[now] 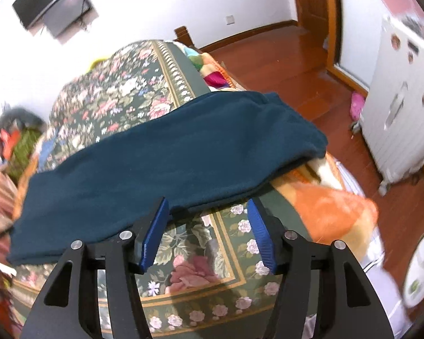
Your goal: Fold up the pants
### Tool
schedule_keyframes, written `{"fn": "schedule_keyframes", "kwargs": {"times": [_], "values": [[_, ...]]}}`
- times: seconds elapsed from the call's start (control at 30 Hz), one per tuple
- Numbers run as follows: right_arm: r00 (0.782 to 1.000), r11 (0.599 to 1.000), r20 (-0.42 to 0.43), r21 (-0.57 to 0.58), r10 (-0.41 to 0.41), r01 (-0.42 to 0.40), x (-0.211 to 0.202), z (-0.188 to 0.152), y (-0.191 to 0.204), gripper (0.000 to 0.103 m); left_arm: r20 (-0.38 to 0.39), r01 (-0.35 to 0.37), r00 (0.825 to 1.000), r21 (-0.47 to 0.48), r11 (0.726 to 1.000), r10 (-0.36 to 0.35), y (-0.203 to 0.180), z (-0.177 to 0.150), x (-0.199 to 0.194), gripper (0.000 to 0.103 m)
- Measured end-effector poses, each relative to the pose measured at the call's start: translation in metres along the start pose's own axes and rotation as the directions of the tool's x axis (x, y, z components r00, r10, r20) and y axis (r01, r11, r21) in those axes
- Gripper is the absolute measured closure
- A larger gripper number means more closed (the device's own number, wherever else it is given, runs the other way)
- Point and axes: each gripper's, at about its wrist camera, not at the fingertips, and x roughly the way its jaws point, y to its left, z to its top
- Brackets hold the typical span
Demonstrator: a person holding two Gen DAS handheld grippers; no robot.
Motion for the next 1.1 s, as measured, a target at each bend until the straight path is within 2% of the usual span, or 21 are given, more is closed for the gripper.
{"fn": "schedule_keyframes", "kwargs": {"times": [0.07,0.17,0.47,0.6,0.63,0.7,0.73,0.77,0.87,1.0,1.1], "values": [[1.000,0.999,-0.005,0.043,0.020,-0.020,0.005,-0.001,-0.005,0.049,0.027,-0.050,0.998,0.031,0.998,0.050,-0.012,-0.001,-0.001,0.035],[0.999,0.994,0.016,0.094,0.048,-0.050,0.009,0.000,-0.012,0.049,0.034,-0.077,0.997,0.059,0.995,0.075,-0.018,0.000,0.001,0.035],[0.999,0.988,0.019,0.142,0.050,-0.052,0.037,0.013,-0.021,0.048,0.035,-0.063,0.997,0.025,0.998,0.062,-0.014,0.003,0.008,0.033],[0.998,0.984,0.057,0.173,0.030,-0.040,0.041,0.019,-0.026,0.049,0.036,-0.059,0.998,0.022,0.998,0.058,-0.013,0.003,0.009,0.033],[0.997,0.980,0.070,0.192,0.029,-0.042,0.042,0.021,-0.029,0.051,0.038,-0.060,0.998,0.024,0.998,0.059,-0.013,0.003,0.009,0.033],[0.996,0.974,0.087,0.221,0.022,-0.041,0.043,0.027,-0.035,0.066,0.041,-0.061,0.997,0.023,0.998,0.060,-0.014,0.003,0.009,0.033],[0.996,0.972,0.085,0.231,0.024,-0.043,0.045,0.029,-0.037,0.077,0.042,-0.061,0.997,0.022,0.998,0.060,-0.014,0.003,0.009,0.033],[0.996,0.969,0.080,0.240,0.033,-0.052,0.046,0.032,-0.040,0.083,0.042,-0.060,0.997,0.020,0.998,0.059,-0.014,0.003,0.009,0.033],[0.995,0.977,0.091,0.208,0.035,-0.053,0.042,0.040,-0.036,0.089,0.037,-0.054,0.998,0.015,0.998,0.053,-0.012,0.003,0.006,0.033],[0.985,0.998,0.175,0.067,0.005,-0.017,0.013,0.051,-0.006,0.092,0.035,-0.025,0.999,-0.004,1.000,0.025,-0.007,-0.001,0.000,0.033],[0.972,0.999,0.235,-0.031,0.034,-0.027,-0.010,0.063,0.022,0.093,0.037,-0.007,0.999,-0.016,1.000,0.008,-0.003,-0.007,-0.007,0.033]]}}
